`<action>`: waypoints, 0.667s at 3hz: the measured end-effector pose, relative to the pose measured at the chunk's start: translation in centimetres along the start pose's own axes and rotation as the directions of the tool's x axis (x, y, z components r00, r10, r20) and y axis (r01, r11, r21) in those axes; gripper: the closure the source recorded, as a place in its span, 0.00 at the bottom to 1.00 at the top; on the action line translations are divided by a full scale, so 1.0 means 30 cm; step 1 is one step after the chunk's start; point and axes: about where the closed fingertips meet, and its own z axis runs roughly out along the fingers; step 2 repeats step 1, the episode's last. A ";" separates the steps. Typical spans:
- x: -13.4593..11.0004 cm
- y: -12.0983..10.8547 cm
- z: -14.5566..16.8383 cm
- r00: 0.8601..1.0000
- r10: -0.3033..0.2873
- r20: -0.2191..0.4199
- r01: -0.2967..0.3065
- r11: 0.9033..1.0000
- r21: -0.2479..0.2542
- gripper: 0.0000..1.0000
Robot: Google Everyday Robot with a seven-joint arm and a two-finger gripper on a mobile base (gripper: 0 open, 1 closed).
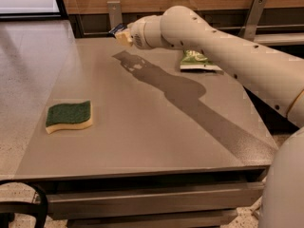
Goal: Pick rxbar blueberry
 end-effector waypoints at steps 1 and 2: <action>-0.053 -0.020 -0.040 1.000 -0.029 0.010 0.029 1.000 0.010 1.00; -0.053 -0.020 -0.040 1.000 -0.029 0.010 0.029 1.000 0.010 1.00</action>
Offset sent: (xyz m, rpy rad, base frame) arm 0.0000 0.0000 0.0000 0.0000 0.0000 0.0000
